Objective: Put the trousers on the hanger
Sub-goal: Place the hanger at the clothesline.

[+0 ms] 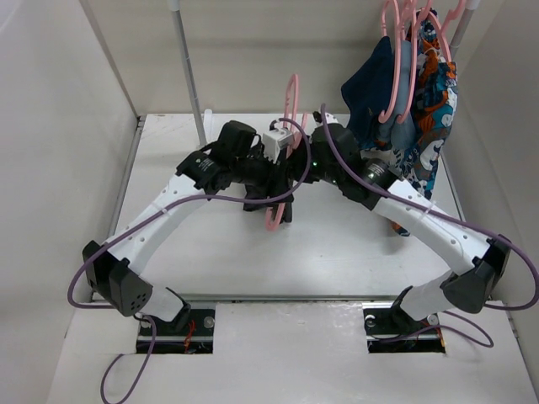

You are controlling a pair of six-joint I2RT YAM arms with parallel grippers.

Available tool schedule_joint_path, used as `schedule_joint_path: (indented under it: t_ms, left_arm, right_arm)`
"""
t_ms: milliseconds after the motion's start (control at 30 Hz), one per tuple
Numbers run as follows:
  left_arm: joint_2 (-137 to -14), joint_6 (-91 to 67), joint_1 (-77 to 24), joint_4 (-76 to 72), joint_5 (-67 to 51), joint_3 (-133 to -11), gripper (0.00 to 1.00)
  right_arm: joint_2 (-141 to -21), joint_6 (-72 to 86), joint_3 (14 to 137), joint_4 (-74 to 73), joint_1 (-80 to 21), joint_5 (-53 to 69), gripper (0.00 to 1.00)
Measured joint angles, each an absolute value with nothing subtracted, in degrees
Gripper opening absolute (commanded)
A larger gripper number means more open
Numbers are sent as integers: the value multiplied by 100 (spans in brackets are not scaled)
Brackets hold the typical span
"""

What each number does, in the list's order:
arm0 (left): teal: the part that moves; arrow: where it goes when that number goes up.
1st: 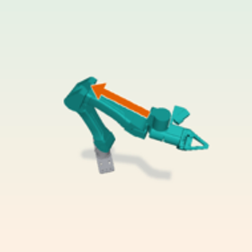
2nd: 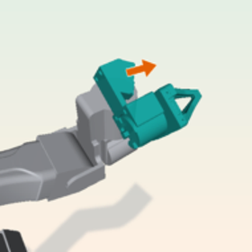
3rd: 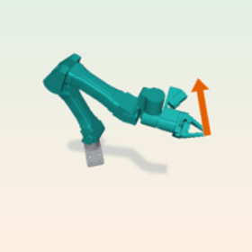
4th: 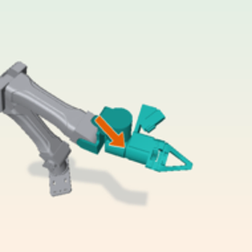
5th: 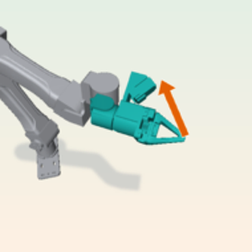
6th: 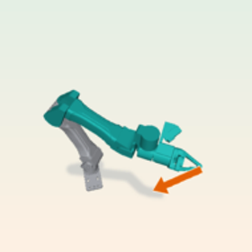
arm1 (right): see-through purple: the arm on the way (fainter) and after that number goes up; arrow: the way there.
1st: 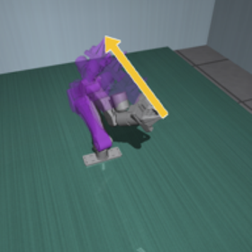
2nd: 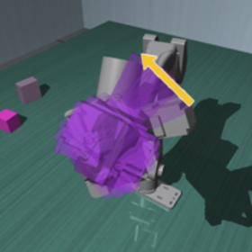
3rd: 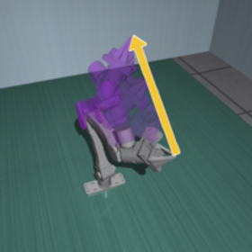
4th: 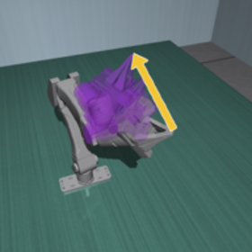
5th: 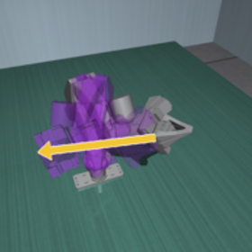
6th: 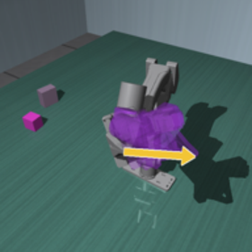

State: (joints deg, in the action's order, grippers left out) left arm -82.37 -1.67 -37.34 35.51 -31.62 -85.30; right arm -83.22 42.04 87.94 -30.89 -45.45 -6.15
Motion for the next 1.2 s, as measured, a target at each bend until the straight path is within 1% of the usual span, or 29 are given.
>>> schedule_joint_path:
  t_ms: [33,67,100,167,200,367,500,533,567,600,633,667,733,767,800,833,933,1067,1200]
  left_arm:
    - [-8237,-228,-3723,3494,-3225,-8493,34]
    - [-8237,-327,-3706,3470,-3350,-8447,27]
    - [-8235,-403,-3693,3433,-3439,-8396,22]
    - [-8239,-519,-3653,3435,-3468,-8335,3]
    - [-8243,-600,-3603,3459,-3465,-8283,0]
    - [-8315,-652,-3505,3465,-3494,-8241,0]
    - [-8307,-670,-3448,3465,-3551,-8239,0]
    - [-8305,-683,-3395,3489,-3607,-8239,0]
    - [-8296,-698,-3323,3522,-3699,-8235,0]
    - [-8281,-722,-3216,3544,-3817,-8217,0]
    - [-8267,-749,-3105,3548,-3959,-8195,0]
    - [-8252,-784,-2995,3546,-4143,-8187,0]
    - [-8195,-840,-2759,3555,-4466,-8147,0]
    - [-8145,-888,-2650,3535,-4615,-8106,0]
    - [-8097,-934,-2567,3538,-4742,-8068,0]
    - [-8034,-987,-2506,3507,-4862,-8014,0]
    - [-7865,-1146,-2410,3426,-5188,-7782,0]
    - [-7802,-1350,-2241,3354,-5535,-7609,0]
    - [-7802,-1575,-1903,3183,-5798,-7566,0]
  right_arm:
    - [-8324,4239,8759,-3039,-4545,-615,0]
    - [-8326,4281,8709,-2971,-4545,-628,0]
    - [-8337,4322,8652,-2897,-4545,-639,0]
    - [-8348,4429,8506,-2744,-4545,-670,0]
    - [-8344,4499,8429,-2687,-4547,-694,0]
    - [-8342,4674,8232,-2438,-4547,-751,0]
    - [-8392,4525,8241,-2340,-4545,-657,0]
    - [-8438,4423,8274,-2296,-4543,-582,4]
    - [-8497,4318,8311,-2235,-4525,-460,11]
    - [-8567,4202,8361,-2180,-4493,-287,21]
    - [-8630,4064,8399,-2108,-4449,-89,34]
    - [-8676,3905,8412,-1990,-4403,132,55]
    - [-8698,3511,8396,-1896,-4263,519,67]
    - [-8687,3315,8368,-1841,-4185,685,81]
    - [-8659,3146,8320,-1811,-4112,810,87]
    - [-8608,2971,8252,-1758,-4042,919,88]
    - [-8390,2408,8073,-1684,-3931,1162,97]
    - [-7957,1452,7782,-1610,-3927,1149,97]
    - [-7378,491,6901,-1417,-4080,836,96]
